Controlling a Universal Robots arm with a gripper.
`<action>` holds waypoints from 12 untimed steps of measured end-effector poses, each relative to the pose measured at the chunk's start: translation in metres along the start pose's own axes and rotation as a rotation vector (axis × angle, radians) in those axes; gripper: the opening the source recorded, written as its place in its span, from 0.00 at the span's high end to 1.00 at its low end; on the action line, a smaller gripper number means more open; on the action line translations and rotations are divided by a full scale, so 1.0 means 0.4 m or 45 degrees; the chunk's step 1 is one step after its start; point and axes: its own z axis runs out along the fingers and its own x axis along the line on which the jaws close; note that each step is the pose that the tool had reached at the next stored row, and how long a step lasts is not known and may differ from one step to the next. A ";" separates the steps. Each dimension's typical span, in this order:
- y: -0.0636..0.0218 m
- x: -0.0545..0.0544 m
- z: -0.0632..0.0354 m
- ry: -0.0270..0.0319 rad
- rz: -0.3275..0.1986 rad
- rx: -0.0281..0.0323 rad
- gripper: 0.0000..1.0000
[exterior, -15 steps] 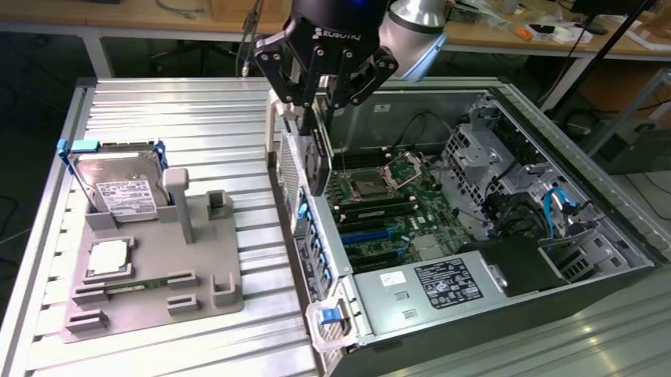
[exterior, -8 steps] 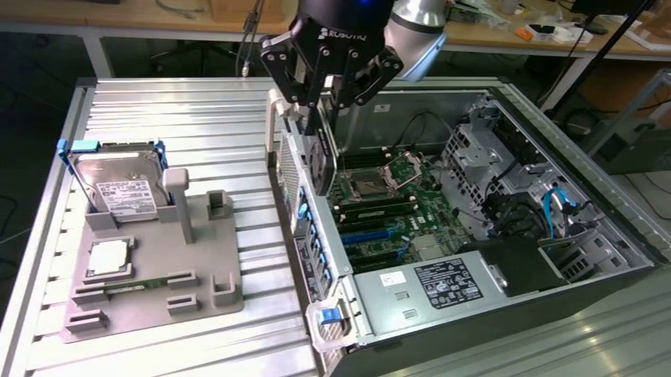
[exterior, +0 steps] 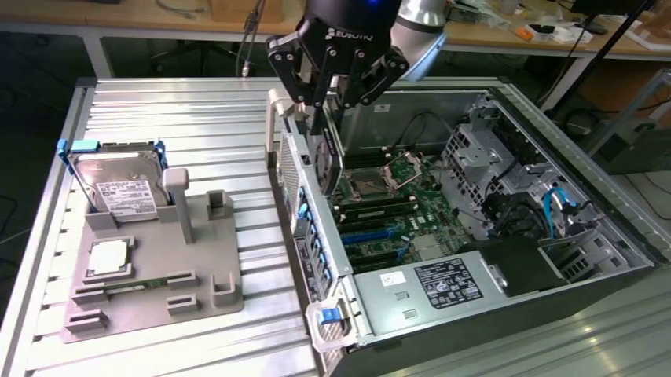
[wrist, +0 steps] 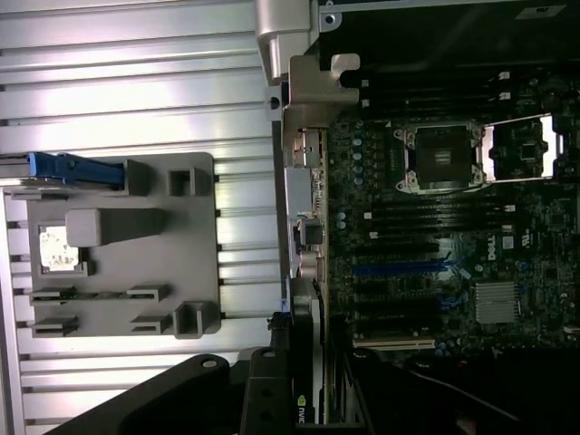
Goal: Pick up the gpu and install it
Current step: 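Pick up the gpu and move the gpu toward the slot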
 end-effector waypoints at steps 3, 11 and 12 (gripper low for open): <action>0.000 -0.008 0.000 0.0000 0.000 0.0000 0.73; 0.001 -0.022 -0.001 0.0001 0.000 0.0001 0.73; 0.001 -0.024 -0.001 0.0001 0.000 0.0001 0.73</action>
